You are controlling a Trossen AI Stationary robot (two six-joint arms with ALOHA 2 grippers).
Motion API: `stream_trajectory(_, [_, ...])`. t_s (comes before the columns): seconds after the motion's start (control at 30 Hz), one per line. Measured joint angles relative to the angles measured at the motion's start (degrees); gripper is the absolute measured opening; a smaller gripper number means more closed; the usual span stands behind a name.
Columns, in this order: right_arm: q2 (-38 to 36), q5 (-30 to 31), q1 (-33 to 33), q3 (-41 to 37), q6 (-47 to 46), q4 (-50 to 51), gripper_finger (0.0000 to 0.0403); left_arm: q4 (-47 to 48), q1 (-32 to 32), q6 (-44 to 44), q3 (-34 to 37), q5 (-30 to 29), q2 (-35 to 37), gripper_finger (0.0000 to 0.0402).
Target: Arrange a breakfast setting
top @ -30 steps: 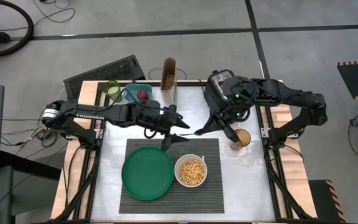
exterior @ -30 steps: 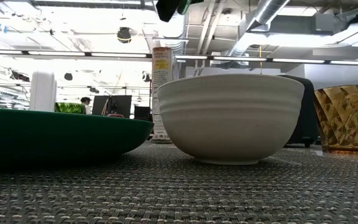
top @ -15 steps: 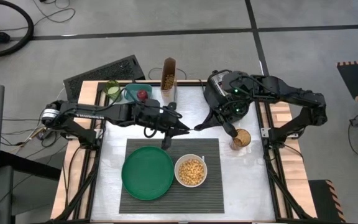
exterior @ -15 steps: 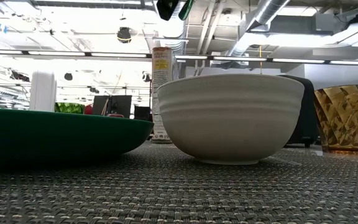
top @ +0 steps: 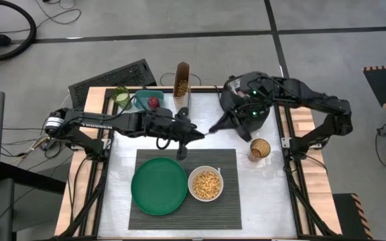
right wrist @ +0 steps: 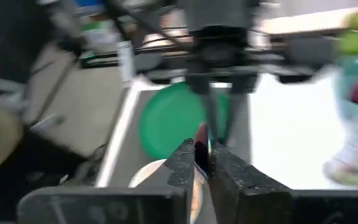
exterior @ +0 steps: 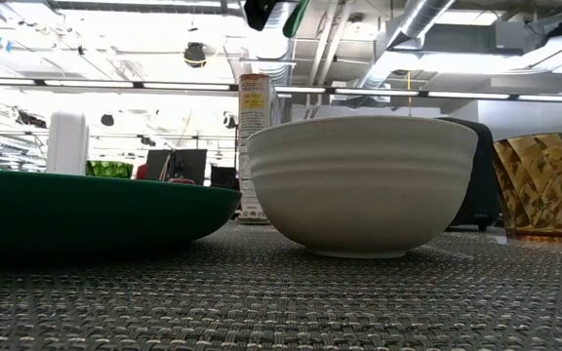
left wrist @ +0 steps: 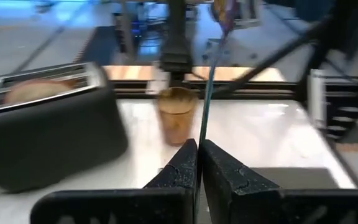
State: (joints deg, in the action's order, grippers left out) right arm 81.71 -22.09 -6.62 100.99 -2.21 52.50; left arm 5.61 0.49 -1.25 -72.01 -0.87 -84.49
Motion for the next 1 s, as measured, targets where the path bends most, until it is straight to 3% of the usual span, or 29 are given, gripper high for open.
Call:
stream_trajectory(0.23, [-1.30,14.15,-3.76,0.00,-6.39,-0.11,0.0134,-0.13,-0.79,1.03,0.00,-15.06,0.02,0.0000])
stream_trajectory(0.47, [-2.40,16.50,-6.38,0.04,-14.23,-5.57,0.0195,0.01,-1.59,3.85,0.00,-32.02,0.02,0.0000])
stream_trajectory(0.63, [-1.87,20.56,-6.52,0.07,-23.79,-9.74,0.0202,0.01,-2.49,9.99,0.00,-49.78,0.04,0.0000])
stream_trajectory(0.83, [1.02,23.64,-7.68,0.04,-37.55,-15.11,0.0197,0.07,-2.66,24.32,0.00,-53.43,0.04,0.0000])
stream_trajectory(1.0, [2.23,18.66,-10.89,0.02,-45.67,-13.73,0.0193,0.07,-2.83,38.90,0.00,-58.87,0.04,0.0000])
